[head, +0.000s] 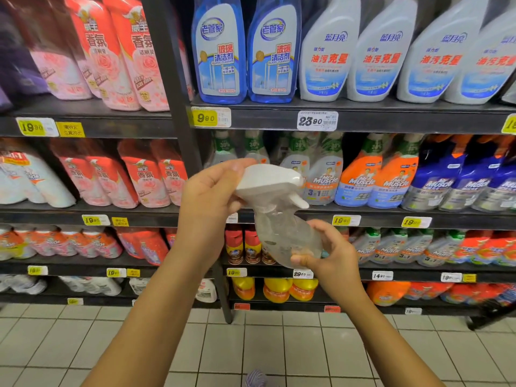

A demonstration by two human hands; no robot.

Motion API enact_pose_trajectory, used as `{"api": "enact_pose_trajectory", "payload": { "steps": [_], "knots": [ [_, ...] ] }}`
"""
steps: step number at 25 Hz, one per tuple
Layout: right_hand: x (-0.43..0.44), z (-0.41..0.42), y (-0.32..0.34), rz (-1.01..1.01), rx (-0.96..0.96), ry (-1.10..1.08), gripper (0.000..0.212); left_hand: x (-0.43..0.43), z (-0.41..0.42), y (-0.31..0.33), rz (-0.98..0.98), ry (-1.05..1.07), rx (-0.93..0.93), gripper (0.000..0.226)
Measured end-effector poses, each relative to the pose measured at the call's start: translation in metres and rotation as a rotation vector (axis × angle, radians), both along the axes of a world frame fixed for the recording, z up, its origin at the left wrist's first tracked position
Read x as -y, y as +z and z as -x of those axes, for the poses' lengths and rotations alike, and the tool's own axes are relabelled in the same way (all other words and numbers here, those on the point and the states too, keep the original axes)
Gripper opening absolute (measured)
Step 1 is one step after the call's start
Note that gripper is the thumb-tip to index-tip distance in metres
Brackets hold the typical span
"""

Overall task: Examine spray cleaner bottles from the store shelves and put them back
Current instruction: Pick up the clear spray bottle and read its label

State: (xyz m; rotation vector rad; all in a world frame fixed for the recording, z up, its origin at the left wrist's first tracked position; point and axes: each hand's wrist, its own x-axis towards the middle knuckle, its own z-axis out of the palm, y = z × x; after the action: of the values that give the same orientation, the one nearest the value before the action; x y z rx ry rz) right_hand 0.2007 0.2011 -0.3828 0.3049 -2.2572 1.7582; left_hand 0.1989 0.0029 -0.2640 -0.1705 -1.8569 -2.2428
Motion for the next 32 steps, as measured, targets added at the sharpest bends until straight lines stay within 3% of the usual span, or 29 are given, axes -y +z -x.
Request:
{"api": "enact_pose_trajectory", "payload": {
  "steps": [4, 8, 11, 14, 17, 22, 26, 29, 32],
  "knots": [
    [-0.001, -0.002, 0.014, 0.129, 0.132, 0.157, 0.060, 0.010, 0.017, -0.004, -0.040, 0.013, 0.007, 0.029],
    [0.004, -0.007, 0.034, 0.342, 0.244, 0.338, 0.041, 0.012, 0.029, -0.004, 0.058, -0.169, -0.031, 0.038],
    [0.008, -0.011, 0.057, 0.420, 0.290, 0.370, 0.041, 0.012, 0.023, -0.010, 0.039, -0.272, 0.058, 0.039],
    [0.008, -0.010, 0.081, 0.431, 0.269, 0.313, 0.035, 0.009, 0.009, -0.017, -0.040, -0.373, 0.073, 0.046],
    [0.012, -0.006, 0.096, 0.481, 0.284, 0.253, 0.028, 0.007, -0.003, -0.025, -0.014, -0.341, 0.067, 0.052],
    [0.022, 0.006, 0.118, 0.450, 0.379, 0.171, 0.057, 0.000, 0.001, -0.018, 0.070, -0.308, 0.126, 0.045],
    [0.017, 0.019, 0.136, 0.363, 0.429, 0.179, 0.042, 0.000, 0.013, -0.003, 0.011, -0.280, 0.184, 0.037],
    [0.012, 0.024, 0.145, 0.403, 0.468, 0.269, 0.034, 0.001, 0.018, 0.007, -0.051, -0.221, 0.217, 0.025],
    [0.013, 0.023, 0.148, 0.424, 0.446, 0.317, 0.016, 0.000, 0.021, 0.014, -0.161, -0.205, 0.265, 0.028]
  ]
}}
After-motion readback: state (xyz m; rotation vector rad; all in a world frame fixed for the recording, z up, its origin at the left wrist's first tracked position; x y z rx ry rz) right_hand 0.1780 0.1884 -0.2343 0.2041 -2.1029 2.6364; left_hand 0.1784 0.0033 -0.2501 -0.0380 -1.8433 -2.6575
